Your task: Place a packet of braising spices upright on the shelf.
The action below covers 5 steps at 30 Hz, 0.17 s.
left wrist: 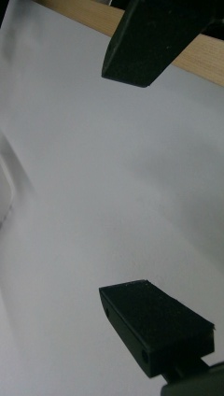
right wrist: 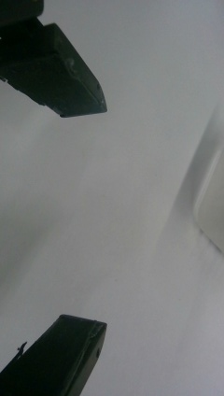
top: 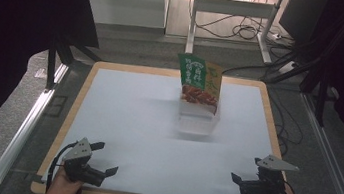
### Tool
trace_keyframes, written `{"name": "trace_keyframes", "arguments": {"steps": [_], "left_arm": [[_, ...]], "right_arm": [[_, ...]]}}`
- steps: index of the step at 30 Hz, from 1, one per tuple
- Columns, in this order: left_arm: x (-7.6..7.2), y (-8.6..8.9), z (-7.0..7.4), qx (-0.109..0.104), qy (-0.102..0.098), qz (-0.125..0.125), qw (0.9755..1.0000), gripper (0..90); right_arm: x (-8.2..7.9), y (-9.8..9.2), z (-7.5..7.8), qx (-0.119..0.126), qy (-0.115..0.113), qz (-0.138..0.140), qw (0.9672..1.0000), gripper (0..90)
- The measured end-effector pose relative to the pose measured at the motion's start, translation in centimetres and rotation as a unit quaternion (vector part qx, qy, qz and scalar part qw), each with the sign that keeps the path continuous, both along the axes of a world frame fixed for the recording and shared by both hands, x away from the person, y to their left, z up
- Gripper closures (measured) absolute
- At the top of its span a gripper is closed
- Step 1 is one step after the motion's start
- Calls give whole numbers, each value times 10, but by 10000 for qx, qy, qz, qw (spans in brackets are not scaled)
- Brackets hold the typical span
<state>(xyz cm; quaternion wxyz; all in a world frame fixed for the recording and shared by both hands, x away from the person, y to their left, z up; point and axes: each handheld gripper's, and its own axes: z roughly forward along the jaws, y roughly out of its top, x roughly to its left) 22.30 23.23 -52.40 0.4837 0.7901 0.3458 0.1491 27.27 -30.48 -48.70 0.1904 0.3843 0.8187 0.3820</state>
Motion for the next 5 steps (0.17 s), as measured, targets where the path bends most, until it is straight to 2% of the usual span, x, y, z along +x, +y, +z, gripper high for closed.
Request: {"name": "trace_keyframes", "arguments": {"steps": [5], "left_arm": [[1, -1, 0, 8, 13, 5, 10000, 5]], "right_arm": [[1, 0, -1, -3, 21, 32, 10000, 0]]}}
